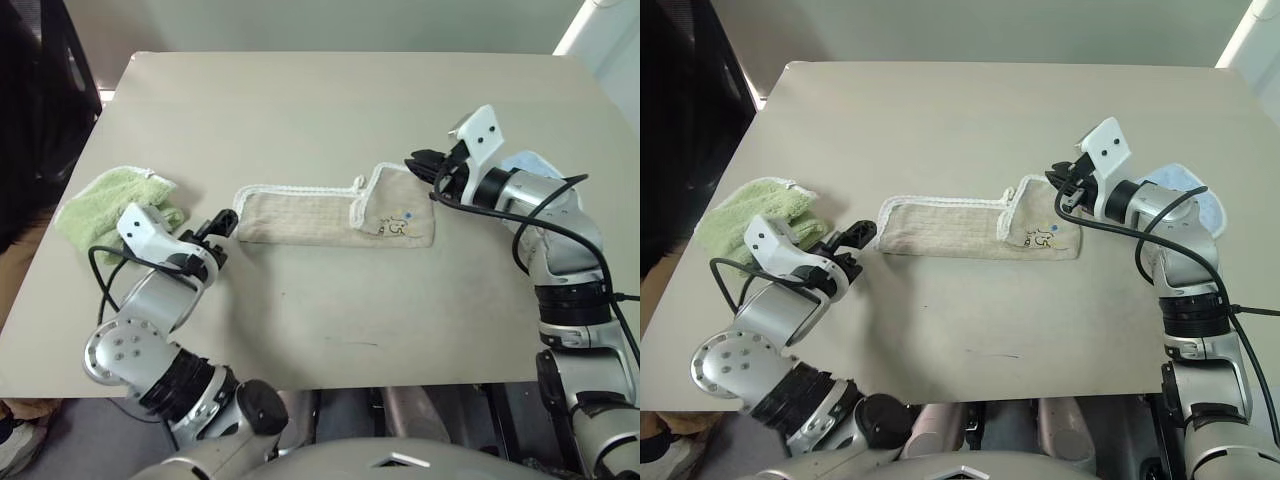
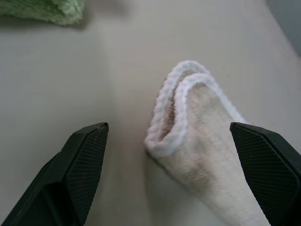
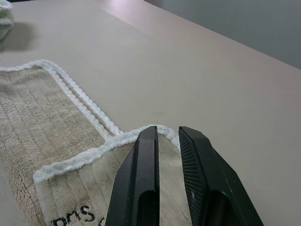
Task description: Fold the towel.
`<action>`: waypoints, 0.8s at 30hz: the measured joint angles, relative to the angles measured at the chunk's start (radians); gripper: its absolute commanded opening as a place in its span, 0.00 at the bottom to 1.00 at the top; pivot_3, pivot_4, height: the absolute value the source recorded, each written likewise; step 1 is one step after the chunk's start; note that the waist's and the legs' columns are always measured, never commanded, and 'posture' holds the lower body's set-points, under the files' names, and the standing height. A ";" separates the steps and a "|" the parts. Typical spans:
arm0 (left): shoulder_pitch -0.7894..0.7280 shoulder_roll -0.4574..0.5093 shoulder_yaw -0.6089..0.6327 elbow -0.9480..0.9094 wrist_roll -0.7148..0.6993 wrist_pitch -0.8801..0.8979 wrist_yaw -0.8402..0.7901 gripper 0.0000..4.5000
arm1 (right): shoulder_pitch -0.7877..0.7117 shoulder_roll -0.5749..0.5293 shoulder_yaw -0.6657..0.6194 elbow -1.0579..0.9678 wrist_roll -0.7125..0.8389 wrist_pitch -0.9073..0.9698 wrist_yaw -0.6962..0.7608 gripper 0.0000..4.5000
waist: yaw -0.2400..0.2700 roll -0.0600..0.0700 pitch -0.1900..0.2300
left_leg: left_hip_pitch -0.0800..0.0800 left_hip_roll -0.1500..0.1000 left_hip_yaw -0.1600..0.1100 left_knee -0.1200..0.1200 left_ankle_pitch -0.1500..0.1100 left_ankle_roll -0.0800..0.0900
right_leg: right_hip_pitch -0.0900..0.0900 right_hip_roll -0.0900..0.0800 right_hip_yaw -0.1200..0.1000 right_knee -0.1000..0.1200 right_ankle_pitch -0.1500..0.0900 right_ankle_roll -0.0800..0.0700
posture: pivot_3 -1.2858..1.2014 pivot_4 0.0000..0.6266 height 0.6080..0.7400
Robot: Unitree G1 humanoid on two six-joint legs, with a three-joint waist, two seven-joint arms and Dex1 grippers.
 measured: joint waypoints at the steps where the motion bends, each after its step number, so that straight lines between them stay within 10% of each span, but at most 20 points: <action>1: 0.000 -0.001 0.014 0.019 -0.023 0.002 0.020 0.99 | 0.000 -0.005 0.000 -0.004 0.000 0.001 0.000 0.17 | 0.000 0.000 0.000 | 0.000 0.000 0.000 0.000 0.000 0.000 | 0.000 0.000 0.000 -0.001 0.000 0.000 | 0.52 0.24 0.97; 8: -0.003 -0.008 0.021 0.117 -0.318 -0.079 0.250 0.99 | 0.039 -0.041 -0.029 -0.041 0.009 0.015 0.006 0.17 | 0.003 -0.002 0.001 | 0.000 0.000 0.000 0.000 0.001 -0.003 | 0.001 0.001 0.000 -0.001 -0.001 0.000 | 0.52 0.24 0.97; 24: 0.143 0.070 -0.372 0.258 -0.774 -0.485 0.577 0.99 | 0.155 -0.121 -0.070 -0.208 0.137 0.092 0.098 0.17 | 0.003 -0.004 0.004 | 0.003 -0.002 0.003 0.001 0.007 -0.013 | 0.003 0.003 -0.001 0.000 -0.005 0.007 | 0.52 0.24 0.97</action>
